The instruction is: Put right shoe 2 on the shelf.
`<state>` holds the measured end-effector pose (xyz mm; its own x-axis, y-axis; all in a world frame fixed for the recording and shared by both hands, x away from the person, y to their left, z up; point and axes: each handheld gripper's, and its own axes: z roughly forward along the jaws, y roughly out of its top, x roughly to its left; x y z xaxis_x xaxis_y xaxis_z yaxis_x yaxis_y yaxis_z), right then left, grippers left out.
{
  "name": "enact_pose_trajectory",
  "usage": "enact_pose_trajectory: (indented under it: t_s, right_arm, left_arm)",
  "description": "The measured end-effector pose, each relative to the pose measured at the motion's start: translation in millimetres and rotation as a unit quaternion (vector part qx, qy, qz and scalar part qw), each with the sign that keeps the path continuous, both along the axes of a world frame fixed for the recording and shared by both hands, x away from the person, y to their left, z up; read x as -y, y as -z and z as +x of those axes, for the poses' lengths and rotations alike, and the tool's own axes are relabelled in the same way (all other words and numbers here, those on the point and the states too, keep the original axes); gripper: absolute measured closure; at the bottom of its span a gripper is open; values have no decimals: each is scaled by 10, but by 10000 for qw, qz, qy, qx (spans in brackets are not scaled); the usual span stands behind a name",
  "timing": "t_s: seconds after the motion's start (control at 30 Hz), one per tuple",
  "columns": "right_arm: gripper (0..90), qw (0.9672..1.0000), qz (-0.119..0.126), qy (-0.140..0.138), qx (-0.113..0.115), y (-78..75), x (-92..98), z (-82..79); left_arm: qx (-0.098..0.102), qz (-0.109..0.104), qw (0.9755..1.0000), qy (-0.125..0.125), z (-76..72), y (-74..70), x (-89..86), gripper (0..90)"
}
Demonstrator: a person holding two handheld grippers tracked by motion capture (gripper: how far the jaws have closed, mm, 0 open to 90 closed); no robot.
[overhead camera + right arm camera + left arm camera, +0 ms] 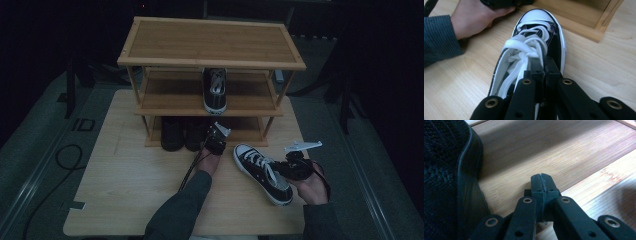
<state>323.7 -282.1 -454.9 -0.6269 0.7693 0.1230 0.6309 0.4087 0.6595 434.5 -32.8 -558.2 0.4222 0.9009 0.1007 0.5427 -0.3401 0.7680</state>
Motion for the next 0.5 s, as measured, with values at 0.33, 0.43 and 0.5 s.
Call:
enact_pose_trajectory:
  t_s: [0.33,0.43,0.5]
  right_arm:
    - [887,9999,18,-131,62,-158,29,37]
    - [887,9998,13,-171,80,-202,39,47]
    - [887,9997,1,-218,101,-240,43,56]
  left_arm:
    - [1,4,10000,1,0,0,0,900]
    - [0,2,10000,0,0,0,0,900]
    - [-2,1,10000,1,0,0,0,900]
